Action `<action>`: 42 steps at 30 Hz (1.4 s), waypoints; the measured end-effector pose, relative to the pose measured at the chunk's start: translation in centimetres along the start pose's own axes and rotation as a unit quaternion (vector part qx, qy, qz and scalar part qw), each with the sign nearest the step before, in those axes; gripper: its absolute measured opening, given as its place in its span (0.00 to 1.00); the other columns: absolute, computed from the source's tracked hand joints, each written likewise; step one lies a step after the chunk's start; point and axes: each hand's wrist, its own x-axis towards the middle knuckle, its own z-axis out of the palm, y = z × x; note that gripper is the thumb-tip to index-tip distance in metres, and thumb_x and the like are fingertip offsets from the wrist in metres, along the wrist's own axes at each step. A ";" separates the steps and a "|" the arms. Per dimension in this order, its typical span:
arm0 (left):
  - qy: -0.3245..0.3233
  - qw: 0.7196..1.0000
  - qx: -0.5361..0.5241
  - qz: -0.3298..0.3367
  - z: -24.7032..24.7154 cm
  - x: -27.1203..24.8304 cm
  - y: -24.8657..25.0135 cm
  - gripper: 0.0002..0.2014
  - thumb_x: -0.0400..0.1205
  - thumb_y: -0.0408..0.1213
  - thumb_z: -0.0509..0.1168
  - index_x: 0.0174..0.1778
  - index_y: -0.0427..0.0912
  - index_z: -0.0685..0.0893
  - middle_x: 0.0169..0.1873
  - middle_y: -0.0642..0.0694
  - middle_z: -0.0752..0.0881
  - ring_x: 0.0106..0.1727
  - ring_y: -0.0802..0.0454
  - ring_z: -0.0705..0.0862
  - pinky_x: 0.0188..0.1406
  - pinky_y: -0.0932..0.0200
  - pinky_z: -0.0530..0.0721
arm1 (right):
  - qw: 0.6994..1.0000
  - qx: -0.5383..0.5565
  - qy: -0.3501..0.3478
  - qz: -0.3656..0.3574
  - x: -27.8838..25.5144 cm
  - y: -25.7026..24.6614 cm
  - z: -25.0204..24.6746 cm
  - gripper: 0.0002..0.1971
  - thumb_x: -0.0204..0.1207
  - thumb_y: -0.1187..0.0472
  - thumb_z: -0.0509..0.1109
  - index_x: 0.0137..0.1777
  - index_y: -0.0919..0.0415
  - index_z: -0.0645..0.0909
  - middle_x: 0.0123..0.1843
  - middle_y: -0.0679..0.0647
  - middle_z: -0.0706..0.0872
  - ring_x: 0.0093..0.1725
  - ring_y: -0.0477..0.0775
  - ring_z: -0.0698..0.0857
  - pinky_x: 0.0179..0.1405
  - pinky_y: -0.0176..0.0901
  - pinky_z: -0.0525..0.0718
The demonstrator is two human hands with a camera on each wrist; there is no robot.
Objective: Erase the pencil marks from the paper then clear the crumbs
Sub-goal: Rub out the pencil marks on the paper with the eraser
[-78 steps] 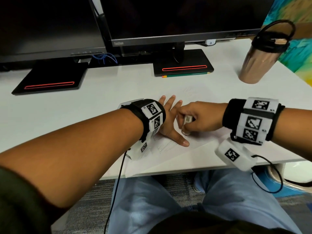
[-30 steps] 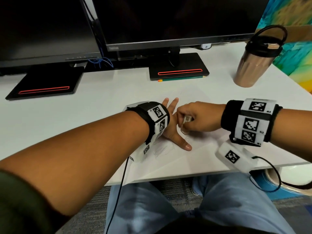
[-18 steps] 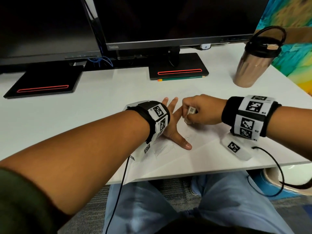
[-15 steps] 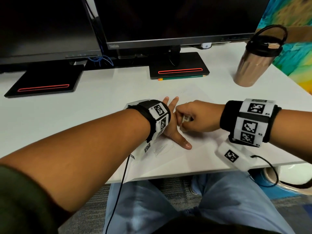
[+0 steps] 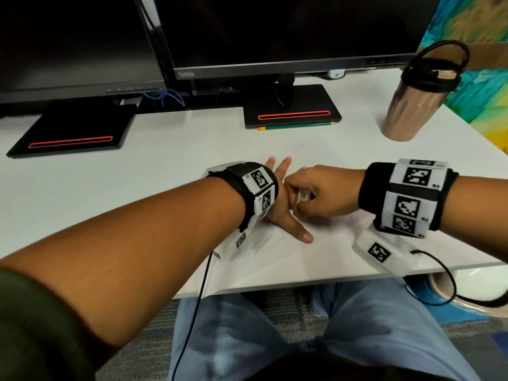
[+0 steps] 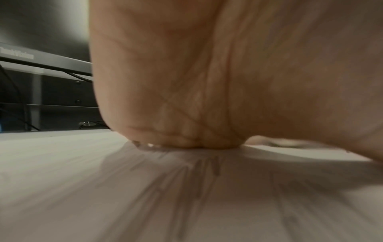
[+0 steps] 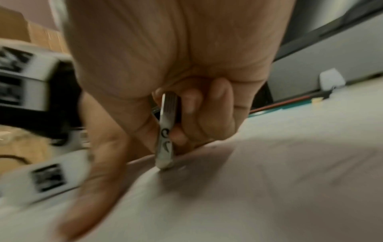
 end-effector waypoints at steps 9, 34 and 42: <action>0.007 1.000 -0.013 0.000 0.3 0.3 -0.1 0.65 0.62 0.83 0.63 0.85 0.61 0.33 0.82 0.41 0.22 0.83 0.34 0.25 0.82 0.28 0.39 | 0.999 0.027 -0.003 0.017 -0.1 1.1 -0.2 0.04 0.73 0.61 0.73 0.45 0.54 0.81 0.46 0.45 0.88 0.46 0.45 0.85 0.49 0.44 0.84; 0.014 1.000 -0.021 -0.003 0.6 0.9 -0.2 0.69 0.60 0.83 0.65 0.84 0.57 0.27 0.82 0.42 0.23 0.83 0.34 0.26 0.82 0.28 0.39 | 0.998 0.051 0.016 0.031 -0.5 1.8 -0.6 0.04 0.73 0.62 0.73 0.45 0.55 0.82 0.43 0.44 0.88 0.46 0.46 0.86 0.53 0.51 0.85; 0.014 0.999 -0.029 -0.002 0.7 1.0 -0.4 0.71 0.58 0.83 0.65 0.83 0.58 0.26 0.82 0.43 0.23 0.83 0.34 0.26 0.82 0.28 0.39 | 0.997 0.054 0.041 0.032 -0.7 2.0 -0.2 0.04 0.72 0.61 0.73 0.43 0.52 0.81 0.44 0.43 0.89 0.45 0.43 0.86 0.53 0.50 0.86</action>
